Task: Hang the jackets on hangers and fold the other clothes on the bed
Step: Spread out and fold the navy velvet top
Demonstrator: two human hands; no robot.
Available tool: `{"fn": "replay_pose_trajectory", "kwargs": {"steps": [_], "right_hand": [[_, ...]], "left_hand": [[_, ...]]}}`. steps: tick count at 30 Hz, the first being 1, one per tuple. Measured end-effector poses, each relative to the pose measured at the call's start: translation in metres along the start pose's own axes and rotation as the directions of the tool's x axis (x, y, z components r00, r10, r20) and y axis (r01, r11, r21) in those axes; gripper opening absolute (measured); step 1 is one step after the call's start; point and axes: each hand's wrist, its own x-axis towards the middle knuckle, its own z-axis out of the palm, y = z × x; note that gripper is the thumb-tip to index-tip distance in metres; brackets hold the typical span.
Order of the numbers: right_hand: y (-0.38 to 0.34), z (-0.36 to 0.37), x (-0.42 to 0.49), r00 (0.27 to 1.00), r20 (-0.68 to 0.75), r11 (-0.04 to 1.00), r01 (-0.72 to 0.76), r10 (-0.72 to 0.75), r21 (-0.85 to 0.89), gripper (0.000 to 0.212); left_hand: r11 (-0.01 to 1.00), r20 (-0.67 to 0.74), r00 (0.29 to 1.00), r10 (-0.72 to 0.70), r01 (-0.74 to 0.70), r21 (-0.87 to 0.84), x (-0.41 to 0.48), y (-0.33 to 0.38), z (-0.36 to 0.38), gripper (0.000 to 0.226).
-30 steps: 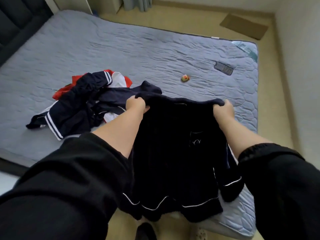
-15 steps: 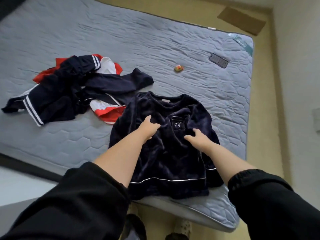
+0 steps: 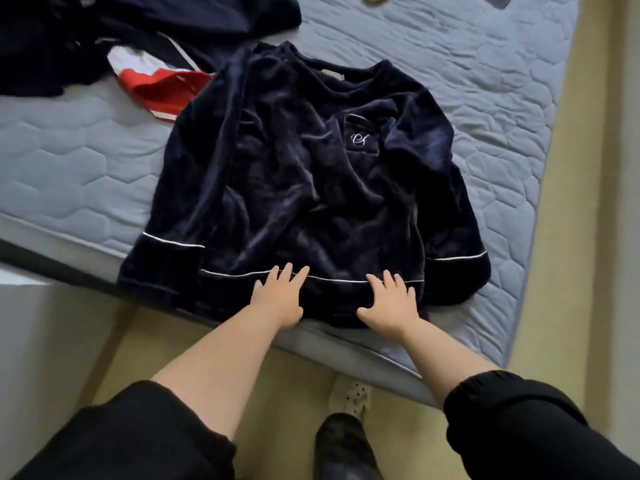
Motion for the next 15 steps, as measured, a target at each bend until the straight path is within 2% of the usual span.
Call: {"fn": "replay_pose_trajectory", "kwargs": {"steps": [2, 4, 6, 10, 15], "right_hand": [[0.006, 0.025, 0.008, 0.999, 0.040, 1.000, 0.030, -0.030, -0.001, 0.087], [0.009, 0.054, 0.017, 0.997, 0.061, 0.998, 0.057, -0.055, -0.035, 0.095], [0.010, 0.077, 0.029, 0.998, -0.017, 0.996, 0.057, -0.059, -0.069, 0.099], [0.008, 0.100, 0.044, 0.979, -0.202, 0.999, 0.033, -0.036, -0.019, 0.095], [0.010, 0.105, 0.061, 0.922, -0.384, 0.999, 0.044, -0.053, -0.032, 0.074]], "left_hand": [[0.992, 0.016, 1.000, 0.010, -0.012, 0.126, 0.014, -0.013, 0.024, 0.092], [0.980, -0.026, 0.999, 0.028, -0.022, 0.195, 0.030, -0.022, 0.041, 0.095], [0.970, -0.110, 0.992, 0.063, -0.035, 0.242, 0.045, -0.025, 0.052, 0.095], [0.954, -0.208, 0.966, 0.151, -0.088, 0.285, 0.054, -0.033, 0.065, 0.091], [0.922, -0.328, 0.919, 0.220, -0.087, 0.376, 0.068, -0.029, 0.054, 0.081]]}}
